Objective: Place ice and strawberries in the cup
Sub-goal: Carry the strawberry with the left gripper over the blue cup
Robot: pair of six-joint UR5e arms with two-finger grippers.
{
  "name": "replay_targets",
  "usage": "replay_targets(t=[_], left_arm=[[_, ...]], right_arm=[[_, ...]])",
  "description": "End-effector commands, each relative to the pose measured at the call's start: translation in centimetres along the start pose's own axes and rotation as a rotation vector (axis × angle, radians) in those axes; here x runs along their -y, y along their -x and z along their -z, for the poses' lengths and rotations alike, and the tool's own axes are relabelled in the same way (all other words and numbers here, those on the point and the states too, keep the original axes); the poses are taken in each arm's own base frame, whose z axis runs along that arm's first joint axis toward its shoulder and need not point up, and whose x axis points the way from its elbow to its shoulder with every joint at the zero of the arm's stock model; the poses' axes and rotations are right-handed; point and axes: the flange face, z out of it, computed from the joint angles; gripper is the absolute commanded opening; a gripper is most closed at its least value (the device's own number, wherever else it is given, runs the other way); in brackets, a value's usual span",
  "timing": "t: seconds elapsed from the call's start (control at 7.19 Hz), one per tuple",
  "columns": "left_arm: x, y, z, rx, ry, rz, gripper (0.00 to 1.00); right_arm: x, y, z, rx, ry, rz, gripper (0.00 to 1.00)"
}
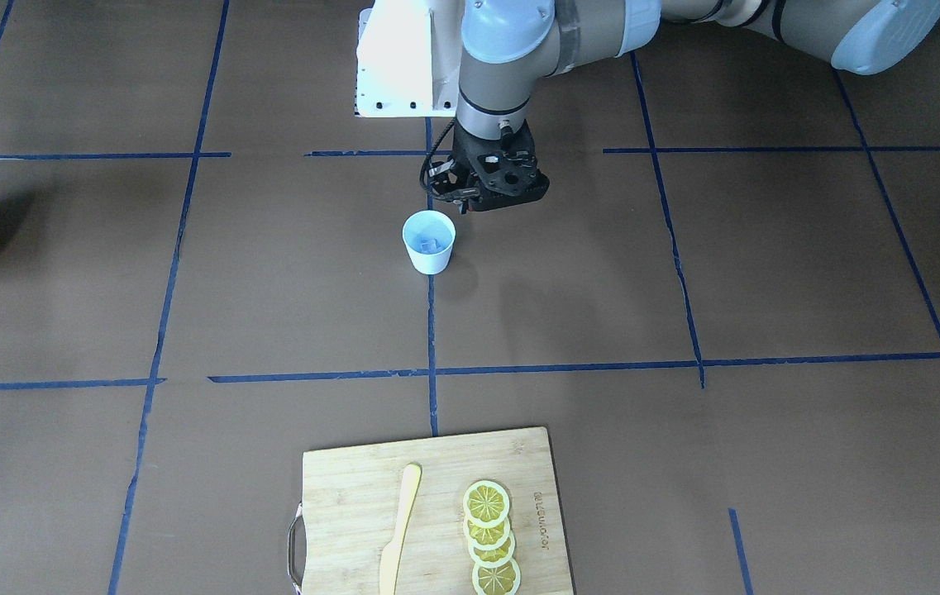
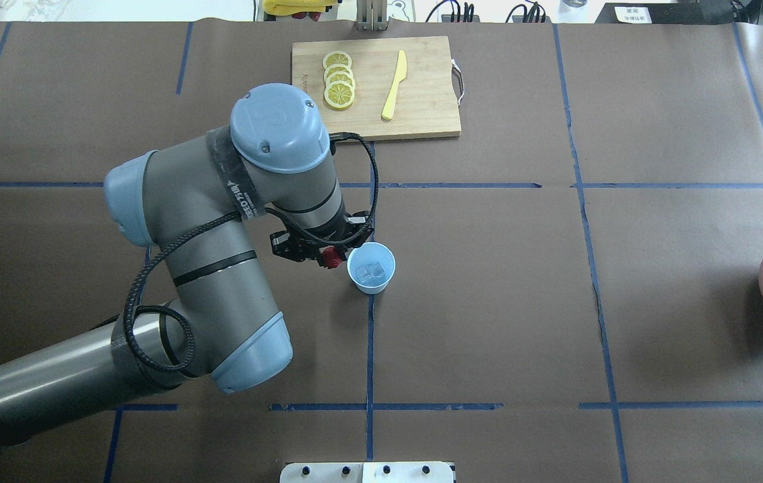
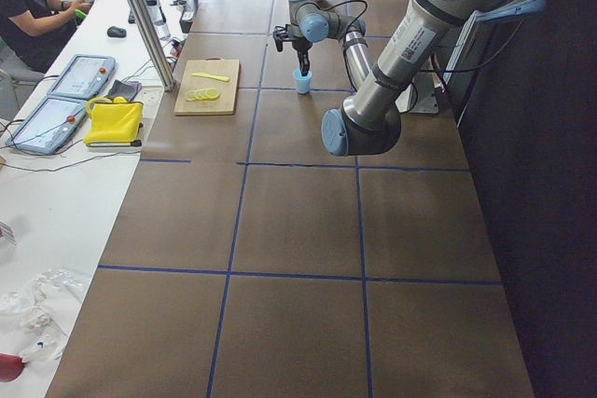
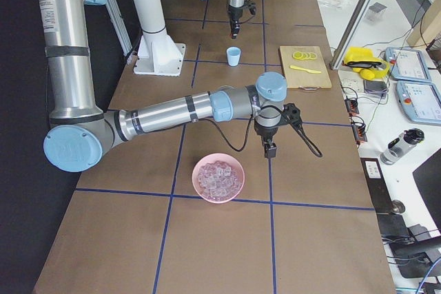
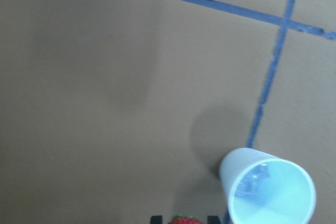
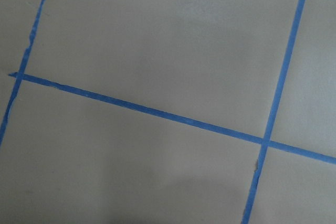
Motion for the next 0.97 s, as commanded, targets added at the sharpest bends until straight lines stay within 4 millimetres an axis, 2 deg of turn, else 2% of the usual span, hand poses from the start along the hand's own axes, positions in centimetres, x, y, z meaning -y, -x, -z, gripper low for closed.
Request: replay_targets(t=[0.0,0.14,0.56,0.7,0.83], left_arm=[[-1.3,-2.6,-1.2,-0.02,0.018,-0.014,0.07],[-1.0,-3.3,-1.6,-0.012,0.019,-0.011,0.07],[-0.8,-3.7,-3.0,-0.036,0.019,-0.028,0.1],[-0.8,-3.7,-3.0,-0.037,0.019,-0.034,0.27],[-0.7,-3.6,-3.0,-0.036,0.019,-0.037,0.61]], right_arm=[[-1.1,-2.1,-0.3,0.012,0.008,0.002,0.99],[-1.2,-2.2,-0.2,0.011,0.005,0.001,0.99],[-1.2,-2.2,0.0,0.01,0.0,-0.001,0.99],[-1.2,-2.3,-0.1,0.01,0.001,-0.002,0.99],[-1.2,-2.3,-0.1,0.01,0.001,-0.002,0.99]])
